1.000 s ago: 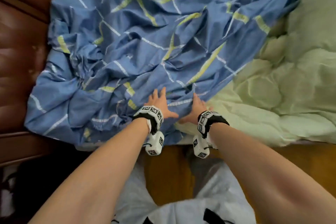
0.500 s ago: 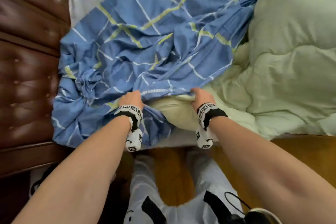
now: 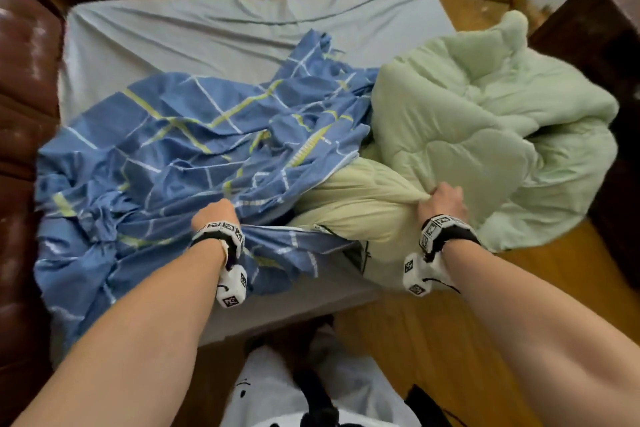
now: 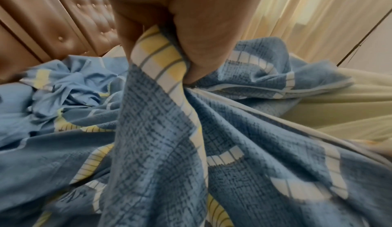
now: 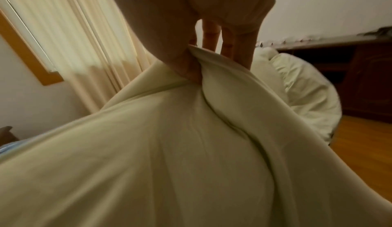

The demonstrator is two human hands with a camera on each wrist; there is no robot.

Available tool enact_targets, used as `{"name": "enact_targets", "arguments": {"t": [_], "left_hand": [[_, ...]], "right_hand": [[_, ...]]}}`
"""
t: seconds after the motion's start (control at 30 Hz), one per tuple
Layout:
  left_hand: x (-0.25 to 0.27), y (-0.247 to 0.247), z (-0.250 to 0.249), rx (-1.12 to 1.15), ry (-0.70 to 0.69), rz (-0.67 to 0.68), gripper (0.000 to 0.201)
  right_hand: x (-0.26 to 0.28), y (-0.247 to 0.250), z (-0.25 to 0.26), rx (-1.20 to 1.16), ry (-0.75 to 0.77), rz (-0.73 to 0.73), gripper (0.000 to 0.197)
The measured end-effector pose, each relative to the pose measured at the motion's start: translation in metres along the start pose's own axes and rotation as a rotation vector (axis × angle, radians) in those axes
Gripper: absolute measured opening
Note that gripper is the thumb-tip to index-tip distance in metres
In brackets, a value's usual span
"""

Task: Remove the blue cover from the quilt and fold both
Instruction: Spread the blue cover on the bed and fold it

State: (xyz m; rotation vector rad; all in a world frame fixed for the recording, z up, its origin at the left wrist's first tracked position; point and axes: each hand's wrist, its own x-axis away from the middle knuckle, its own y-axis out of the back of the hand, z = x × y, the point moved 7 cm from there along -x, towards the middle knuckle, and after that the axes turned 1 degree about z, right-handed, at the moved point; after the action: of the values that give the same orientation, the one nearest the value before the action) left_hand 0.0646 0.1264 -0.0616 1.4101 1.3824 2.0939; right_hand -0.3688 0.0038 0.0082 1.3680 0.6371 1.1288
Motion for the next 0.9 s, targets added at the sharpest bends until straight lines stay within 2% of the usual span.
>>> {"name": "enact_targets", "arguments": {"t": [0.07, 0.13, 0.17, 0.23, 0.3, 0.37, 0.4, 0.43, 0.5, 0.6, 0.63, 0.73, 0.83, 0.87, 0.9], "left_hand": [[0.000, -0.004, 0.011, 0.050, 0.026, -0.013, 0.024], [0.004, -0.003, 0.020, 0.108, 0.043, -0.034, 0.027], [0.008, -0.002, 0.022, 0.149, 0.059, -0.045, 0.036], [0.017, -0.003, 0.017, 0.219, 0.041, -0.057, 0.069], [0.027, -0.002, -0.012, 0.204, -0.116, -0.174, 0.095], [0.045, -0.014, -0.062, 0.195, -0.402, -0.186, 0.099], [0.054, -0.029, -0.087, 0.177, -0.511, -0.118, 0.099], [0.061, -0.043, -0.106, 0.149, -0.541, -0.048, 0.097], [0.071, -0.068, -0.133, 0.162, -0.481, 0.051, 0.087], [0.081, -0.085, -0.165, 0.168, -0.492, 0.094, 0.037], [0.082, -0.085, -0.172, 0.233, -0.494, 0.085, 0.031], [0.092, -0.062, -0.184, 0.490, -0.441, -0.019, 0.031], [0.113, -0.017, -0.193, 0.612, -0.408, -0.133, 0.031], [0.120, -0.001, -0.197, 0.633, -0.411, -0.159, 0.029], [0.129, 0.017, -0.201, 0.628, -0.416, -0.181, 0.027]], "right_hand": [[0.008, 0.011, -0.001, 0.012, -0.019, -0.056, 0.025], [0.020, 0.012, 0.000, 0.024, -0.041, -0.036, 0.027], [0.025, 0.010, 0.001, 0.013, -0.046, -0.008, 0.028], [0.033, 0.003, 0.011, -0.044, -0.002, 0.062, 0.030], [0.036, -0.004, 0.030, -0.082, 0.103, 0.140, 0.033], [0.038, -0.006, 0.051, -0.120, 0.215, 0.202, 0.042], [0.041, -0.002, 0.060, -0.169, 0.264, 0.226, 0.044], [0.041, 0.002, 0.065, -0.209, 0.302, 0.234, 0.040], [0.035, 0.012, 0.064, -0.259, 0.348, 0.236, 0.023], [0.011, 0.020, 0.039, -0.337, 0.366, 0.271, 0.018], [0.002, 0.022, 0.030, -0.353, 0.377, 0.275, 0.018], [-0.023, 0.024, -0.003, -0.351, 0.412, 0.275, 0.027], [-0.030, 0.022, -0.026, -0.329, 0.410, 0.289, 0.033], [-0.026, 0.022, -0.026, -0.342, 0.455, 0.310, 0.045], [-0.015, 0.025, -0.019, -0.345, 0.563, 0.331, 0.064]]}}
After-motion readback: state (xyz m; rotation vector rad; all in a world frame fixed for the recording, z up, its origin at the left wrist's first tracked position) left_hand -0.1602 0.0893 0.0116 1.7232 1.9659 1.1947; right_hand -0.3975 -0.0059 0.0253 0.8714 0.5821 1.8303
